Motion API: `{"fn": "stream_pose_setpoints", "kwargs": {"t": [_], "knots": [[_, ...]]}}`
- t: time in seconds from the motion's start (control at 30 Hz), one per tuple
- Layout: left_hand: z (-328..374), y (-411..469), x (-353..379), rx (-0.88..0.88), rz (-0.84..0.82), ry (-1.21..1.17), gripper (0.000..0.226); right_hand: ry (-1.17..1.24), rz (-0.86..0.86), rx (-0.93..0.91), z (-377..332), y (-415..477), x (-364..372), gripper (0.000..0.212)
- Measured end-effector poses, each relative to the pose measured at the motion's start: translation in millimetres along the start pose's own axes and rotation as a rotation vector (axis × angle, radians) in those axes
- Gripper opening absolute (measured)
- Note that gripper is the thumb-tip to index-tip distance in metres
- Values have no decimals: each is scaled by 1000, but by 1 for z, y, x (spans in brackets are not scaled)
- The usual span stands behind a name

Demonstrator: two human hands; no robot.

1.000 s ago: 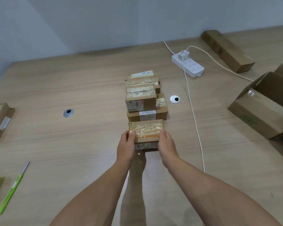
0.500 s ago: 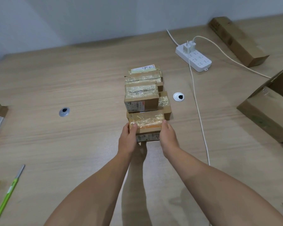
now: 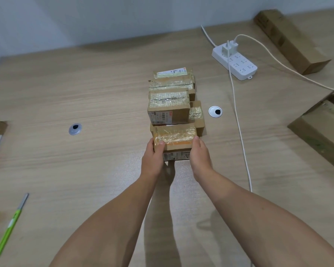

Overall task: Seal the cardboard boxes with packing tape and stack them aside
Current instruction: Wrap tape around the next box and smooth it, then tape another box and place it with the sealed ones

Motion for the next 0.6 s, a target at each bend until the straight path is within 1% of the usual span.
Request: {"fn": "stream_pose_setpoints", "kwargs": {"t": [0.07,0.13,0.2,0.27,0.37,0.43,0.53,0.6], "knots": [[1,-3,0,4,-5,2,34,-8,-5,-6,-1,-1,-1,46],[0,-5,0,-7,-22,16,39,-30,-7,-10,1,-2,-2,49],[-4,-7,-1,-28,-27,30,58,-55,8,-2,4,-5,-5,56],[-15,-3,-3,-72,-8,28,77,-61,19,5,6,-8,-8,57],[-23,-10,-6,-93,4,50,85,-80,26,7,9,-20,-15,55],[-18,-26,-9,-81,7,62,81,-105,26,20,12,-31,-18,54],[-22,-42,-14,-56,40,74,60,-171,21,40,20,-49,-19,55],[-36,-49,-18,-61,51,106,57,-229,-4,58,26,-63,-19,56]]}}
Point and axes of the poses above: each hand's wrist, its own y-axis towards the middle knuckle, its own x-axis out of the palm, z = x × y, the point moved 3 cm from there along y, towards the middle knuckle, and after that the axes turned 10 degrees about -x, right-handed, at the moved point
